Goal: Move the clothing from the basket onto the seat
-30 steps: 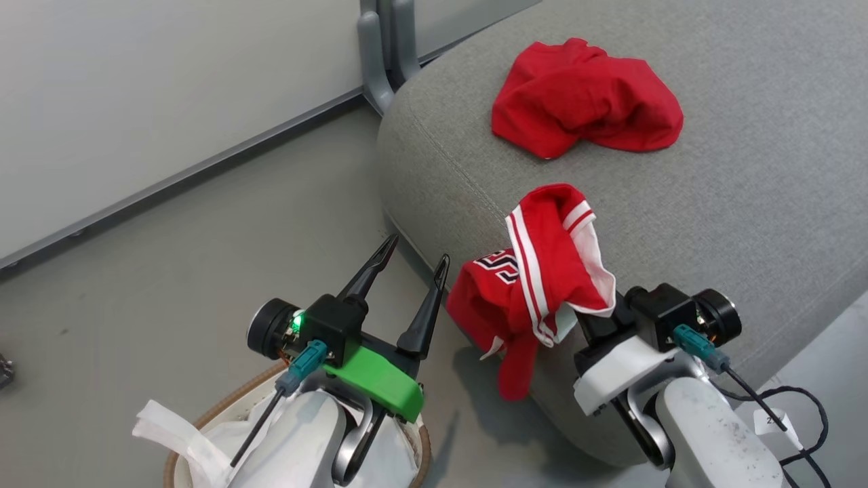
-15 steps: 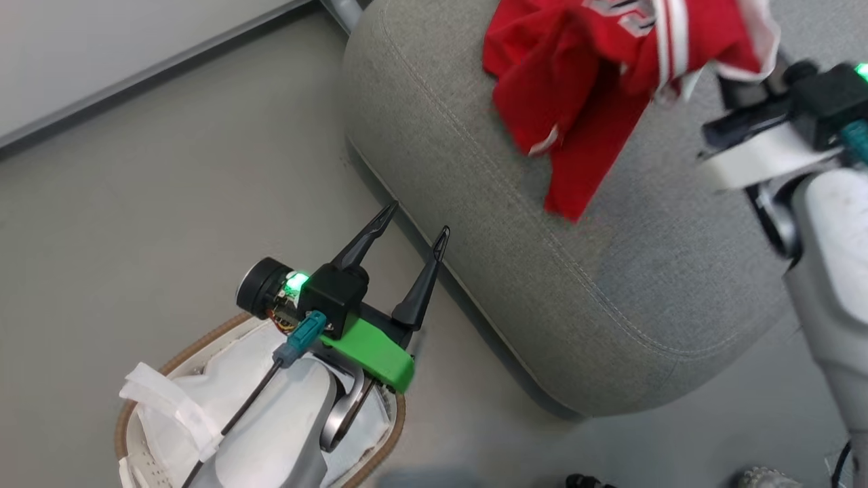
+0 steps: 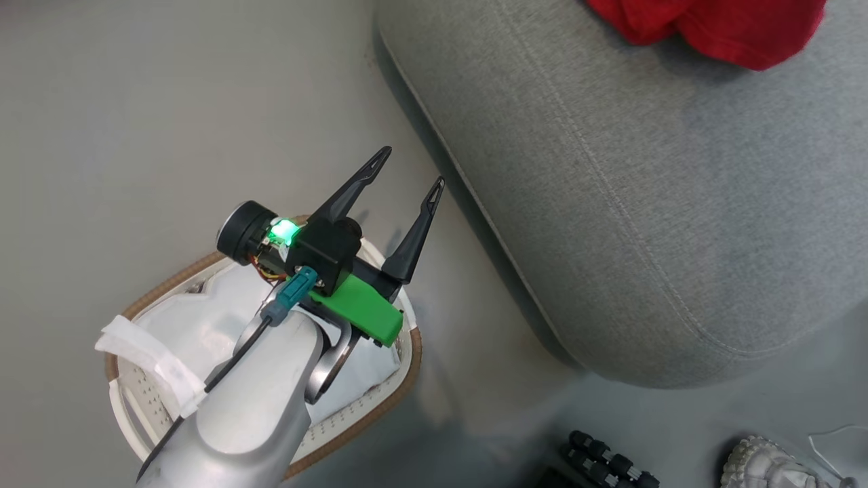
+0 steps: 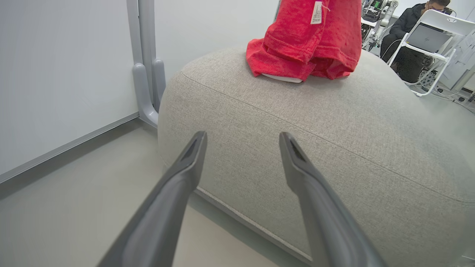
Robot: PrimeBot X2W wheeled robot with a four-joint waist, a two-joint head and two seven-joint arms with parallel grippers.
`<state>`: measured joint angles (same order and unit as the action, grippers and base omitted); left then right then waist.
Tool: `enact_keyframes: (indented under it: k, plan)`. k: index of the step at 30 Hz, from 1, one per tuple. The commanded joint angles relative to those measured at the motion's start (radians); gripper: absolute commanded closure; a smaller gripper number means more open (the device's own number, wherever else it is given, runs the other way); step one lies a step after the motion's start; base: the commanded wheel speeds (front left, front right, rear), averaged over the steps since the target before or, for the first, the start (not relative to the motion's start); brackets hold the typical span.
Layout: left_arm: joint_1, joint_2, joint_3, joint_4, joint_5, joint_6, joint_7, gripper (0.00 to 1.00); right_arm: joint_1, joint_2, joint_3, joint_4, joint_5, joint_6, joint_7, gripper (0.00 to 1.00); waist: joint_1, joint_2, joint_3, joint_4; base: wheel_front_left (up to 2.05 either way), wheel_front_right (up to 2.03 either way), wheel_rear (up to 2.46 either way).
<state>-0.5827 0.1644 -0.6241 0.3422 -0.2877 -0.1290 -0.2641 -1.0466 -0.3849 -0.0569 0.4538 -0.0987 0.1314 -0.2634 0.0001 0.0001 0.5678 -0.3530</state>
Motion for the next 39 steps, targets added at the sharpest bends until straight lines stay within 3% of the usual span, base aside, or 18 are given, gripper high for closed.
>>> enact_keyframes:
  k: [1, 11, 17, 18, 19, 20, 31, 39]
  plan:
    - [-0.023, 0.006, -0.003, -0.003, 0.011, -0.002, 0.0, 0.0, -0.005, 0.01, -0.01, 0.031, -0.011, -0.001, -0.002, 1.0, -0.0001, -0.0001, 0.092, 0.079, 0.0, 0.0, 0.0]
    - [-0.044, -0.008, -0.001, -0.016, 0.005, -0.002, 0.0, 0.0, 0.073, 0.043, -0.123, 0.286, -0.103, -0.002, -0.002, 1.0, -0.0001, -0.0001, 0.172, 0.15, 0.0, 0.0, 0.0]
    - [-0.044, -0.009, 0.023, -0.014, -0.005, -0.002, 0.0, 0.0, 0.111, 0.072, -0.162, 0.355, -0.134, -0.001, -0.001, 1.0, -0.0001, -0.0001, 0.156, 0.158, 0.0, 0.0, 0.0]
    - [-0.041, -0.009, 0.027, -0.014, -0.008, -0.002, 0.0, 0.0, 0.117, 0.078, -0.164, 0.355, -0.131, 0.0, -0.001, 0.9, -0.0001, -0.0001, 0.15, 0.157, 0.0, 0.0, 0.0]
    - [-0.039, -0.01, 0.031, -0.014, -0.006, -0.002, 0.0, 0.0, 0.123, 0.084, -0.166, 0.351, -0.125, 0.0, -0.001, 0.28, -0.0001, -0.0001, 0.141, 0.157, 0.0, 0.0, 0.0]
    - [-0.036, -0.012, 0.033, -0.013, -0.007, -0.002, 0.0, 0.0, 0.127, 0.089, -0.167, 0.345, -0.119, 0.0, -0.001, 0.0, -0.0001, -0.0001, 0.133, 0.157, 0.0, 0.0, 0.0]
    - [0.074, -0.045, 0.109, 0.0, -0.011, -0.002, 0.0, 0.0, 0.296, 0.111, -0.158, 0.09, -0.021, -0.001, -0.001, 0.0, -0.0001, -0.0001, -0.089, 0.177, 0.0, 0.0, 0.0]
    - [0.179, -0.063, 0.224, -0.012, -0.003, -0.002, 0.0, 0.0, 0.437, 0.147, -0.073, -0.054, 0.077, -0.001, -0.001, 0.0, -0.0001, -0.0001, -0.215, 0.213, 0.0, 0.0, 0.0]
